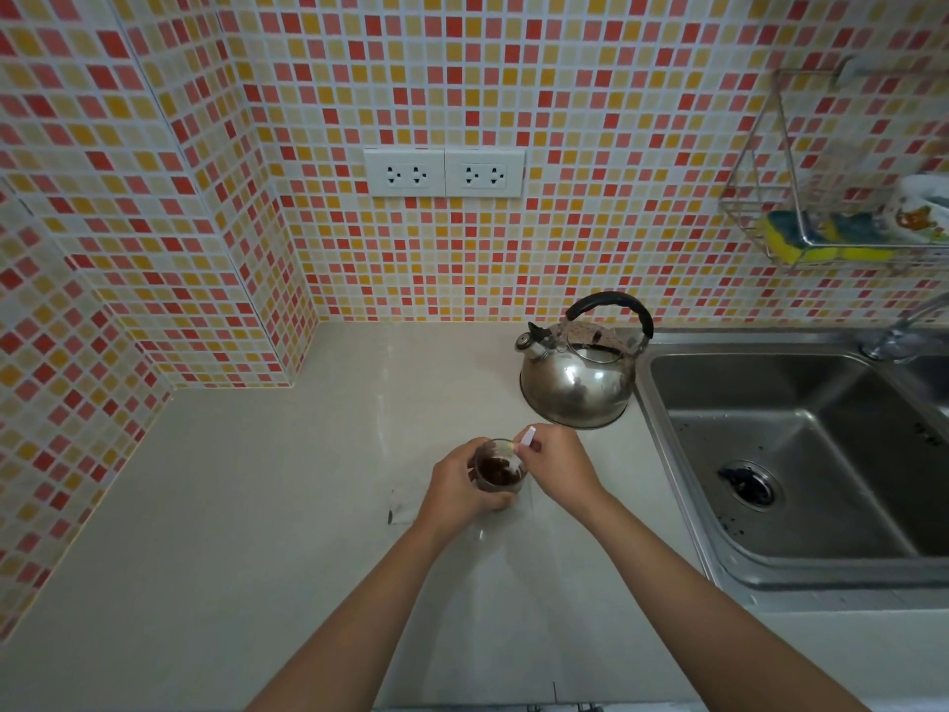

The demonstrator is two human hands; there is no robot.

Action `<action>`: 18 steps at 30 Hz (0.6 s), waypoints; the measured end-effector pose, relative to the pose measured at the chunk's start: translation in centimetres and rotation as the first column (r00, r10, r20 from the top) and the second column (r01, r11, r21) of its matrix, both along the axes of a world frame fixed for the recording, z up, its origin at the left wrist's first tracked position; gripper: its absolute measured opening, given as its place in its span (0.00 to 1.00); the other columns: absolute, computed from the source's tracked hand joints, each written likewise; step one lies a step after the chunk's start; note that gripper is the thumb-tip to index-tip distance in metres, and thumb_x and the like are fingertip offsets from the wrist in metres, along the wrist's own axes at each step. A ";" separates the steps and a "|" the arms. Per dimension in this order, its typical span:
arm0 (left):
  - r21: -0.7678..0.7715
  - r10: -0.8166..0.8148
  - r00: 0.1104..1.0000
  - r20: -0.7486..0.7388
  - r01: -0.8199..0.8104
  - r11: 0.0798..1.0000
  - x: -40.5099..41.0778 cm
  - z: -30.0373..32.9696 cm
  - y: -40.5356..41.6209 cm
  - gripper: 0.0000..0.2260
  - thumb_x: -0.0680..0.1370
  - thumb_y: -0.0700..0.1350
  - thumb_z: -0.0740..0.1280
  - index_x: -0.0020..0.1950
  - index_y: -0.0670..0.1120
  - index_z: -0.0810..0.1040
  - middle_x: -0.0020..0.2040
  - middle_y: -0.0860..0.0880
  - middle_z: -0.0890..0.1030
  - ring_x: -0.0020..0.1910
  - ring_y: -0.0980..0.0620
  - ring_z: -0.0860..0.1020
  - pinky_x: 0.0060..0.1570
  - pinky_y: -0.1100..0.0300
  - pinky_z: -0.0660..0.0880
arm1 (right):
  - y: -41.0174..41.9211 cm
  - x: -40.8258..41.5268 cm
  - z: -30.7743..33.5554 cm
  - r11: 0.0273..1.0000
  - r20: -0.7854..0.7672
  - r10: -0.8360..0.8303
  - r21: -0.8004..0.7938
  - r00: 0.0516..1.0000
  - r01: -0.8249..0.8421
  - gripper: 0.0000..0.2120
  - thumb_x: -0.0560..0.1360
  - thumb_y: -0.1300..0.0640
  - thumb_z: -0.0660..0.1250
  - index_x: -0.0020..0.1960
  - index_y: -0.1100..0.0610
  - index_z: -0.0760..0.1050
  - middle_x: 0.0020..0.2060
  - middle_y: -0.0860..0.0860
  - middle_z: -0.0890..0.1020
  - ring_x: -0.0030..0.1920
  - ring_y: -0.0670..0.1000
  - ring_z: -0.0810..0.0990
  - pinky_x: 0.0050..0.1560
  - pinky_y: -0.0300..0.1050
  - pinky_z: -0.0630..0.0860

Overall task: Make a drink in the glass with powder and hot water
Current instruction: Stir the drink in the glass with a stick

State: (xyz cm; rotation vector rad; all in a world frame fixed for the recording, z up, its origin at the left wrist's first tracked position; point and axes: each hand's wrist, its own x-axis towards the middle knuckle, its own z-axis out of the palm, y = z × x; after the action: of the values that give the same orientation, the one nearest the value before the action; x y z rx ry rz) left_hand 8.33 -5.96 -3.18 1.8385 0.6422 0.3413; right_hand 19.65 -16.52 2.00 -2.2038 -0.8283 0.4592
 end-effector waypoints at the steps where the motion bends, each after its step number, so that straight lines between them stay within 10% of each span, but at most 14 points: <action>1: -0.001 -0.002 1.000 -0.002 0.002 1.000 0.0 0.0 0.0 0.28 0.58 0.45 0.81 0.57 0.57 0.78 0.53 0.56 0.82 0.54 0.55 0.80 0.57 0.61 0.78 | 0.0 -0.1 0.0 1.000 -0.032 0.004 0.004 0.999 -0.004 0.08 0.74 0.61 0.66 0.42 0.61 0.82 0.36 0.57 0.83 0.39 0.55 0.80 0.42 0.47 0.76; 18: -0.145 0.028 0.997 0.068 -0.018 0.989 -0.5 -0.8 -0.2 0.31 0.59 0.39 0.82 0.57 0.58 0.80 0.52 0.59 0.84 0.52 0.62 0.82 0.51 0.71 0.76 | 0.6 -0.9 0.7 0.995 -0.047 0.092 0.030 0.995 -0.090 0.05 0.74 0.59 0.68 0.43 0.59 0.83 0.37 0.55 0.82 0.38 0.51 0.78 0.41 0.45 0.73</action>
State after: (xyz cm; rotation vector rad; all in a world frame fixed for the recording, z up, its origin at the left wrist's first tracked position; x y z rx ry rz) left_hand 7.88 -6.15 -3.97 1.6753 0.6237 0.3635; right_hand 18.77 -15.93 2.72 -2.1280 -0.9068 0.5402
